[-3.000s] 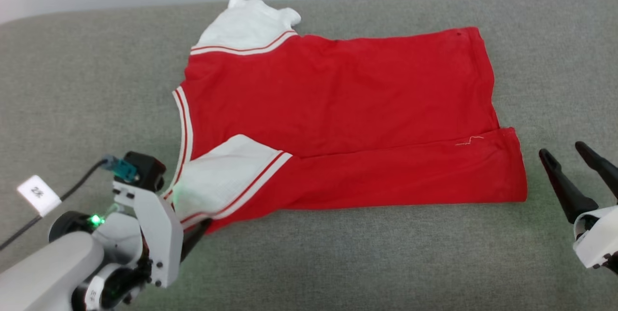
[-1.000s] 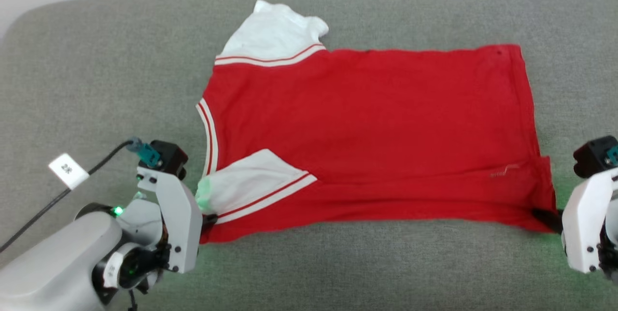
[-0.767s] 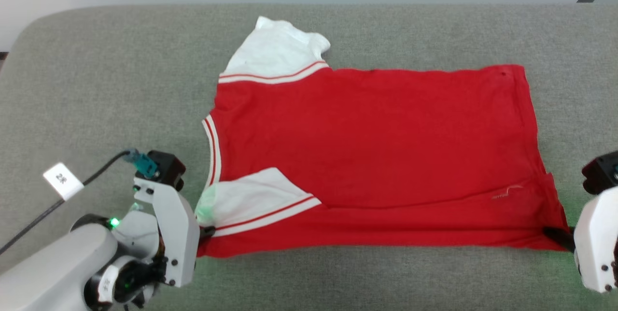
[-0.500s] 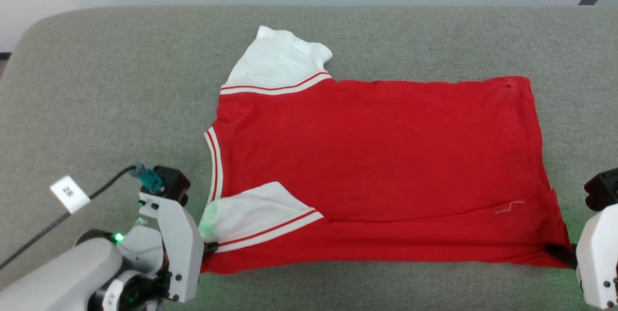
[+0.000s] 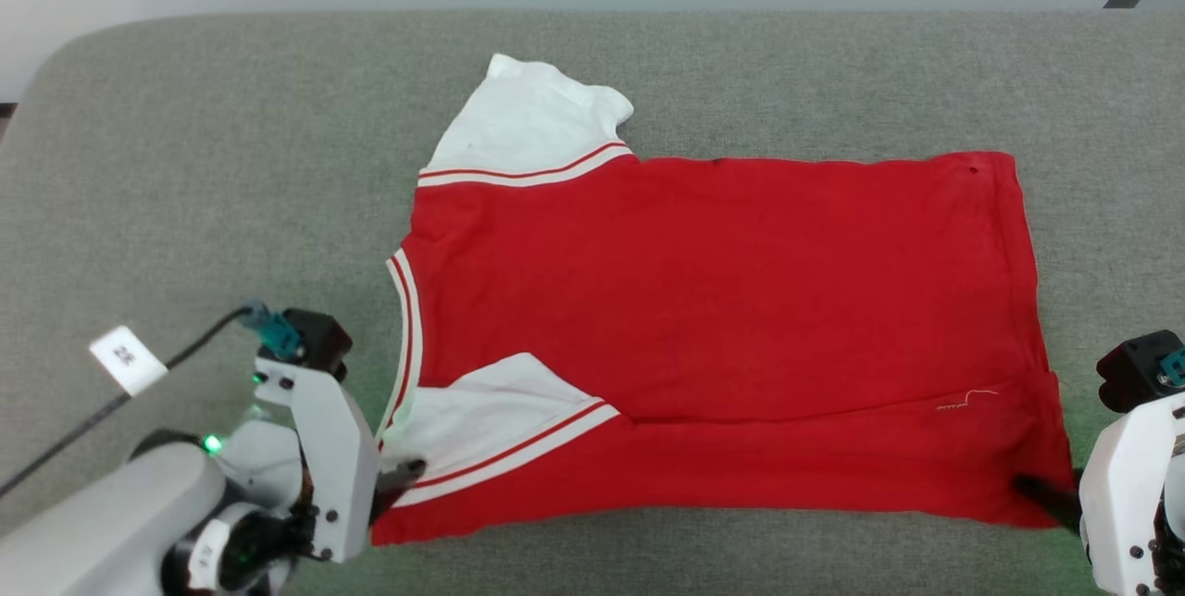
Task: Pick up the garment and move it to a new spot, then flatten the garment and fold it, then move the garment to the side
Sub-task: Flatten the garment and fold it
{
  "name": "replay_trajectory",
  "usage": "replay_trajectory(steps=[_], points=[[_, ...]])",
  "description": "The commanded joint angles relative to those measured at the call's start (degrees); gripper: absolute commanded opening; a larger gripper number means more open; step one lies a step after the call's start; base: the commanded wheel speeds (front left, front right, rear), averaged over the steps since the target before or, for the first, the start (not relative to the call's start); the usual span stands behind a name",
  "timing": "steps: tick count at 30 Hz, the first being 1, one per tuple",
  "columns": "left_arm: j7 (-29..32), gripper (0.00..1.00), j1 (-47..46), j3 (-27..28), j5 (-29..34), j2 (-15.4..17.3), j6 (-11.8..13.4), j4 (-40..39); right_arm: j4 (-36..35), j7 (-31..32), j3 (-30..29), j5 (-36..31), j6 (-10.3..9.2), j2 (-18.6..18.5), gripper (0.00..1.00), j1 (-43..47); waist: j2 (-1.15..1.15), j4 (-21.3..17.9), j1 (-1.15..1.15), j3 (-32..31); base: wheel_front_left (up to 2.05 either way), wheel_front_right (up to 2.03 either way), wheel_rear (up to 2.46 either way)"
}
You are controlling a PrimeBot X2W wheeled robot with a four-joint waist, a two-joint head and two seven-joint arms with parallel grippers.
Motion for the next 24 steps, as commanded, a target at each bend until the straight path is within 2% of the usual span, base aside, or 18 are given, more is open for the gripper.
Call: replay_trajectory(steps=[1, 9, 13, 17, 24], points=[[0.0, 1.0, -0.8, 0.3, 0.6, 0.4, 0.1, -0.5, -0.4, 0.0, -0.5, -0.5, -0.08, 0.3, 1.0, -0.3, 0.0, -0.1, 0.0, 0.0, 0.0, 0.0, 0.0], [3.3, 1.0, -5.4, 1.8, 2.4, 4.6, 2.0, -5.6, -3.6, -1.9, -2.9, -1.3, -0.08, 2.2, 1.0, -0.6, 0.0, -1.5, 0.0, 0.1, 0.0, 0.0, 0.0], [4.0, 1.0, -8.9, 3.2, 3.6, 5.6, 1.9, -6.6, -6.7, -6.7, -3.7, -2.6, -0.08, 3.3, 1.0, -1.4, 0.0, -2.9, 0.0, 0.7, 0.0, 0.0, 0.0], [4.3, 1.0, -12.5, 4.2, 5.0, 4.9, 0.5, -4.8, -9.1, -16.4, -4.2, -5.1, -0.08, 4.9, 1.0, -2.4, 0.0, -4.8, 0.0, 1.9, 0.0, 0.0, 0.0], [3.1, 1.0, -19.5, 6.2, 7.3, 3.1, -3.5, 2.3, -8.4, -40.3, -3.4, -11.7, -0.08, 9.2, 1.0, -5.4, 0.0, -9.6, 0.0, 5.0, 0.0, 0.0, 0.0]])
